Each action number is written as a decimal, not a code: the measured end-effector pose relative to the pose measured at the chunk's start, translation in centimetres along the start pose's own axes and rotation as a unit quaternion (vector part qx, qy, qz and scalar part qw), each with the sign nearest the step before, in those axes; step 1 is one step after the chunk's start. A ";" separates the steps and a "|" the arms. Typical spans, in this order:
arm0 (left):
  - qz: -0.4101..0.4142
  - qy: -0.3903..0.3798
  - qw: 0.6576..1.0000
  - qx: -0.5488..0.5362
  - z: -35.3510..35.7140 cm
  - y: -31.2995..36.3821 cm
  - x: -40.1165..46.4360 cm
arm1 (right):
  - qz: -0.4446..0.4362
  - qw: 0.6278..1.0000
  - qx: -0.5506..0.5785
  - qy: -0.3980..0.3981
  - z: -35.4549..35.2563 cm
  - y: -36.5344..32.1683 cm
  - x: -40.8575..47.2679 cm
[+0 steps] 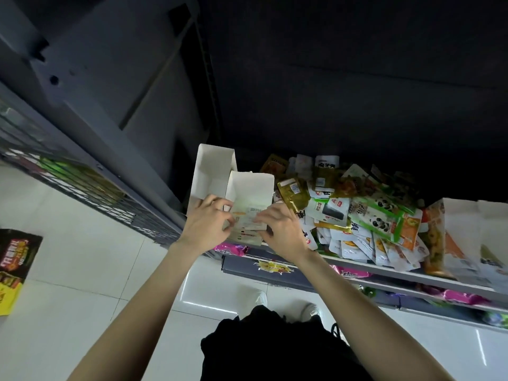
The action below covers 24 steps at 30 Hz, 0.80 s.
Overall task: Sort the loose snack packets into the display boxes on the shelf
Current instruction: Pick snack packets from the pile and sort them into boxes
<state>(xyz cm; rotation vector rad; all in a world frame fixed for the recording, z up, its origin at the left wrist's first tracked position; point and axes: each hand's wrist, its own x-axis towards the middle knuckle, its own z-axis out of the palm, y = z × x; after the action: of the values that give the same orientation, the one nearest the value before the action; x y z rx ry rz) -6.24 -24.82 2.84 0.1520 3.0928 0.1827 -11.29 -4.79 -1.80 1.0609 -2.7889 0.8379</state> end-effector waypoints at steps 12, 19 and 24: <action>0.086 -0.049 0.993 -0.063 3.0 13.2 8.7 | 0.300 0.950 0.038 0.084 -7.7 9.6 -9.2; 0.026 -0.023 0.992 -0.125 5.2 15.7 11.3 | 0.224 0.974 -0.017 -0.028 -8.5 13.0 -7.7; -0.009 0.060 0.962 -0.267 1.0 16.7 10.9 | 0.200 0.977 0.028 0.071 -11.9 12.7 -4.8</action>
<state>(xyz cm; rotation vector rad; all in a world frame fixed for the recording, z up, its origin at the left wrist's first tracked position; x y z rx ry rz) -15.45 -7.16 3.50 0.0933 3.0194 1.0416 -17.32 11.93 1.33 0.4218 -2.9092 0.9861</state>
